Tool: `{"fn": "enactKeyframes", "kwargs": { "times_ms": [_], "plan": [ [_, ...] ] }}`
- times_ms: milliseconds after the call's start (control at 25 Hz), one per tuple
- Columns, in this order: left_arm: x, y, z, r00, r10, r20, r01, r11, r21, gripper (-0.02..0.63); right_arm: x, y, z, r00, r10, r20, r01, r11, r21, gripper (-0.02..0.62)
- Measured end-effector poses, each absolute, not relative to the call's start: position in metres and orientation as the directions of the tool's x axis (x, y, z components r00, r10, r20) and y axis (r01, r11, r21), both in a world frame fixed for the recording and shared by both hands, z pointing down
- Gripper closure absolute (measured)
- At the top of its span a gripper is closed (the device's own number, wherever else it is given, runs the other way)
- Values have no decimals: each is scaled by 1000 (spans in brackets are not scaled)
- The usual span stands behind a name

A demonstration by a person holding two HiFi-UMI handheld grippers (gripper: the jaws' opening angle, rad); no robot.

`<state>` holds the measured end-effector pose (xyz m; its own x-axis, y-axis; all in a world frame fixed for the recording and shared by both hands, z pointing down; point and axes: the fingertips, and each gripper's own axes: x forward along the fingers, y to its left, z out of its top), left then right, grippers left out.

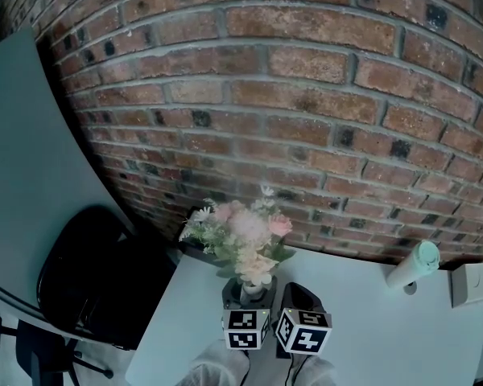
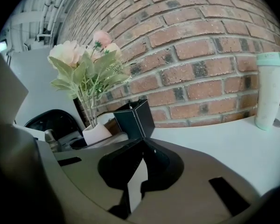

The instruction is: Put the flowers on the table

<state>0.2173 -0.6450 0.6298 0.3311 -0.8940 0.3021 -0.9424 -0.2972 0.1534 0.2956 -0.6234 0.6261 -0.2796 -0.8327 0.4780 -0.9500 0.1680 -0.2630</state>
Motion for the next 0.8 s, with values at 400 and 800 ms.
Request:
{"fn": "enactKeyframes", "kwargs": {
  "times_ms": [400,800],
  "plan": [
    [206,-630,619,291,-902,320,-956,-259,140,304,291,-615,614,-269,-839,472,-952,159,-260,572],
    [202,-584,590,303,-889,344,-953,-272,137,305,294,-572,593,-227,-840,493,-962,115,-248,572]
  ]
}}
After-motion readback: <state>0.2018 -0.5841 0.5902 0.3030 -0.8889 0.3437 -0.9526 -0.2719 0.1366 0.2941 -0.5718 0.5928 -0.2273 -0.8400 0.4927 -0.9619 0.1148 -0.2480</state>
